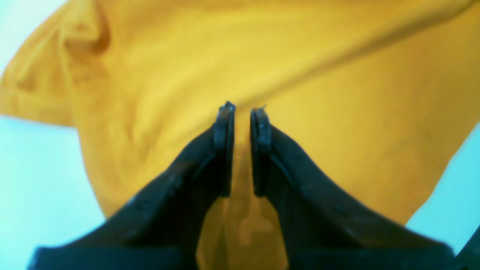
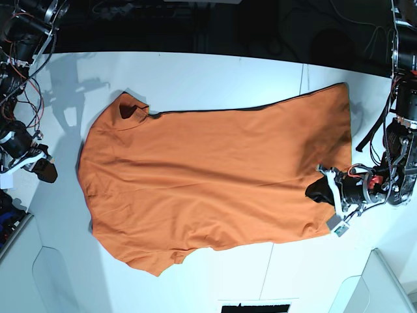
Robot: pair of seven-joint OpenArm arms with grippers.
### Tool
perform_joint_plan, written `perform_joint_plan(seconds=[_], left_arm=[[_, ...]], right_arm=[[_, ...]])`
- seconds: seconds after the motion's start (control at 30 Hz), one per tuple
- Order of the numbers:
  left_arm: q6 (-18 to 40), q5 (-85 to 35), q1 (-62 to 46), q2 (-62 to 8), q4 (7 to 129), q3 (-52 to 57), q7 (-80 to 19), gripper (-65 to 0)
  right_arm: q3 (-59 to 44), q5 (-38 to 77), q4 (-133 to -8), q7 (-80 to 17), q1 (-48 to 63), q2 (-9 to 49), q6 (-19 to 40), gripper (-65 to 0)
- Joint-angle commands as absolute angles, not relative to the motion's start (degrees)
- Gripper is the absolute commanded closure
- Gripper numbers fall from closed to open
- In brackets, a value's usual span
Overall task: Layout the t-shirt on the table in an organized manner, then fold the t-shirt properly
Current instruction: 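Drag the shirt hem with the left gripper to straighten the body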
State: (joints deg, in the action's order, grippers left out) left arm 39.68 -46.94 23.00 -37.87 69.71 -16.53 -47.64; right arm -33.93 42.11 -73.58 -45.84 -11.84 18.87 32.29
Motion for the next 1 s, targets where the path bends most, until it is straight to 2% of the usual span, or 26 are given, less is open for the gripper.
perform_joint_plan(seconds=[0.0,0.2,0.47,0.77,0.97], left_arm=[[40.00,-47.92,22.63,-39.11,72.03,-16.14,-47.03,-9.5],[40.00,-47.70,11.66,-39.94,78.94,-14.63,-47.00,-9.5],[40.00,-46.72,1.37,-39.83,82.19,-6.09,-46.37,-9.5],[40.00,-41.39,-0.47,-39.86,82.11,-5.43,-43.55,-9.5],[40.00,-41.28,-0.47,-39.83,82.11,-5.43,-42.19,-9.5]], right_arm=[[-34.87,43.75,-74.67,-46.04,-11.31,19.86,33.28,0.0],[-34.81,47.99,-74.76,-46.33,-2.96,19.51,33.98,0.0],[-34.81,49.10,-77.08,-46.37,2.57,16.14,34.33,0.0],[-34.44,47.31,-86.61,-45.87,1.96,10.15,34.33,0.0],[-26.96,36.01,-85.52,-39.00,-2.74,8.56,34.26,0.0]])
